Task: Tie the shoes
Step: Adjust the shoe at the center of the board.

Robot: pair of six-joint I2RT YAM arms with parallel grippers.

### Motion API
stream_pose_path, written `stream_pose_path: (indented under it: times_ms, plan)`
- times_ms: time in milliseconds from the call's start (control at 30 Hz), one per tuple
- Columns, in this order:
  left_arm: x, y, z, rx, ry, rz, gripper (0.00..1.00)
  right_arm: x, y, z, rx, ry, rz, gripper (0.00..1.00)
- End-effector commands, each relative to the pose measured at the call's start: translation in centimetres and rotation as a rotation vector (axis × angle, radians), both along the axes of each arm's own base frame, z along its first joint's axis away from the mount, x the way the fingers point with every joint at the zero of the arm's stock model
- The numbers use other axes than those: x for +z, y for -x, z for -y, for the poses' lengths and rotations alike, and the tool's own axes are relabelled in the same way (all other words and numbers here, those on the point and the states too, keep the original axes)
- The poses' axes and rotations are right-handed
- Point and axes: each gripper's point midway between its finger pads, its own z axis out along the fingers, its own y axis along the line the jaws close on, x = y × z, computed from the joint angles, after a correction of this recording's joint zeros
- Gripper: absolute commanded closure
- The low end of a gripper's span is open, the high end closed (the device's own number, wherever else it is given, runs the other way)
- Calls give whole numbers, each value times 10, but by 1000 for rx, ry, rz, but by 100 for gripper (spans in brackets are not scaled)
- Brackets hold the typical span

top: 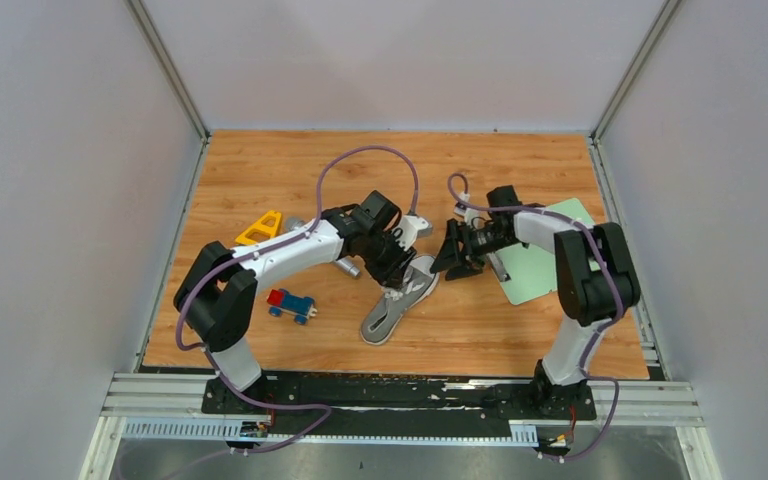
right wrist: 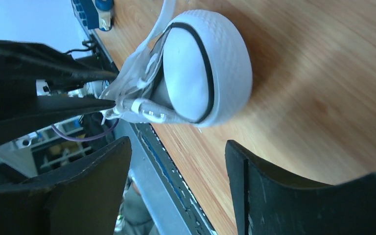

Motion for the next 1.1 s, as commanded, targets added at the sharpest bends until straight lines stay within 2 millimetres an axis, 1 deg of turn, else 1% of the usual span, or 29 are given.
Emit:
stream_pose_path:
  times_ms: [0, 33, 67, 100, 133, 167, 200, 233, 267, 300, 333, 367, 400, 433, 500, 533, 600, 667, 700, 733, 800, 833, 867, 933, 967, 1000, 1033, 1067]
  plan:
    - [10, 12, -7, 20, 57, -54, 73, -1, 2, -39, 104, -79, -66, 30]
    - [11, 14, -8, 33, 70, -68, 77, -5, 1, -43, 113, -73, -79, 31]
    - [14, 14, -8, 37, 90, -81, 87, -10, -2, -45, 119, -67, -94, 33]
    - [18, 12, -10, 47, 105, -76, 91, -13, -6, -46, 120, -60, -100, 35]
    - [25, 10, -12, 56, 115, -54, 95, -17, -14, -47, 121, -47, -99, 41]
    - [29, 4, -16, 75, 113, -29, 97, -19, -19, -45, 121, -37, -105, 49]
    - [40, -1, -18, 85, 131, 2, 98, -19, -27, -45, 122, -39, -100, 57]
    - [45, -8, -24, 110, 131, 21, 98, -17, -34, -45, 121, -50, -95, 67]
    - [56, -12, -27, 123, 153, 46, 99, -17, -40, -44, 121, -56, -92, 73]
    - [62, -20, -33, 155, 170, 48, 99, -17, -47, -44, 122, -57, -84, 78]
    - [69, -23, -37, 170, 189, 58, 100, -19, -53, -44, 123, -52, -74, 83]
    - [74, -30, -44, 209, 206, 55, 100, -20, -57, -44, 128, -45, -63, 86]
    - [79, -31, -48, 228, 225, 60, 100, -22, -61, -43, 130, -33, -54, 88]
    - [81, -35, -54, 248, 238, 59, 100, -23, -63, -43, 130, -28, -53, 88]
    - [88, -34, -58, 259, 279, 55, 100, -22, -62, -42, 134, -22, -47, 84]
    - [91, -31, -58, 254, 307, 58, 99, -21, -62, -41, 137, -15, -36, 80]
    - [95, -22, -53, 223, 367, 32, 95, -13, -61, -38, 154, -7, 17, 73]
    - [94, -13, -48, 207, 412, -7, 82, 2, -61, -37, 170, -18, 69, 69]
    - [93, -11, -48, 207, 419, -11, 70, 11, -60, -37, 180, -29, 94, 67]
    - [88, -10, -50, 216, 414, -13, 62, 24, -57, -39, 193, -58, 116, 64]
    - [80, -20, -59, 266, 359, 31, 56, 41, -51, -42, 220, -104, 149, 62]
    - [80, -23, -62, 277, 344, 49, 55, 48, -48, -43, 230, -117, 160, 62]
    - [75, -28, -68, 294, 306, 74, 54, 53, -46, -45, 239, -129, 173, 62]
    - [72, -33, -76, 311, 260, 104, 53, 57, -40, -49, 258, -127, 188, 61]
    - [70, -33, -80, 323, 240, 109, 53, 56, -37, -52, 267, -114, 187, 61]
    - [67, -38, -86, 353, 209, 128, 51, 51, -32, -54, 273, -89, 172, 61]
    - [64, -37, -92, 377, 189, 128, 50, 46, -25, -59, 287, -78, 147, 60]
    - [60, -41, -100, 416, 161, 140, 47, 41, -16, -63, 301, -87, 111, 60]
